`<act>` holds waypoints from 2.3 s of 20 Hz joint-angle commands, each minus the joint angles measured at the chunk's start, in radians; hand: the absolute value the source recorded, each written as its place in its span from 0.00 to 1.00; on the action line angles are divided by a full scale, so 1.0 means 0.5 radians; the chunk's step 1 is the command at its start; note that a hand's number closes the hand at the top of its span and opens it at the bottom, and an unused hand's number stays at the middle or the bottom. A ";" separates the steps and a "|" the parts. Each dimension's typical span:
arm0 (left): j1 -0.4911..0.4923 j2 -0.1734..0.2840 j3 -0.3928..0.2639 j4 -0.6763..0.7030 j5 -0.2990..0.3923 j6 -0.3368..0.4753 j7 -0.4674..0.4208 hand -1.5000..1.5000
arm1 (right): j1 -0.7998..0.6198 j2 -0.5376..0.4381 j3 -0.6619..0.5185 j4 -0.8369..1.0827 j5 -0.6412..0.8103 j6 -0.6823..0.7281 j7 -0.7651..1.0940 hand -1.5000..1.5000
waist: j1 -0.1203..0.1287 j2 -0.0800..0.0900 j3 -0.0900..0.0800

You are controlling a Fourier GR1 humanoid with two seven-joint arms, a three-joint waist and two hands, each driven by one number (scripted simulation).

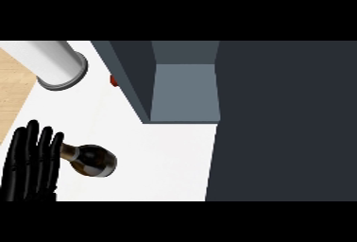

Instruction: Pick up the wine, place it into the cabinet and close the cabinet

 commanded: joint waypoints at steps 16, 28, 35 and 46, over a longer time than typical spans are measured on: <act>0.298 0.060 0.714 0.351 1.108 -0.517 -0.578 0.00 | -0.043 -0.026 -0.083 -0.317 -0.203 -0.019 0.274 0.00 | -0.007 0.003 0.000; 0.277 -0.025 0.905 0.851 1.143 -0.719 -1.027 0.00 | -0.127 0.068 0.124 -0.285 0.051 -0.062 0.303 0.00 | -0.002 0.002 0.000; 0.201 -0.099 0.957 1.189 1.162 -0.805 -1.210 0.00 | -0.014 0.006 0.005 -0.366 -0.076 0.007 0.291 0.00 | -0.014 0.003 0.001; 0.036 -0.116 1.031 1.700 1.166 -1.061 -1.554 0.00 | -0.092 0.040 -0.027 -0.256 -0.085 -0.011 0.238 0.00 | -0.010 0.004 0.001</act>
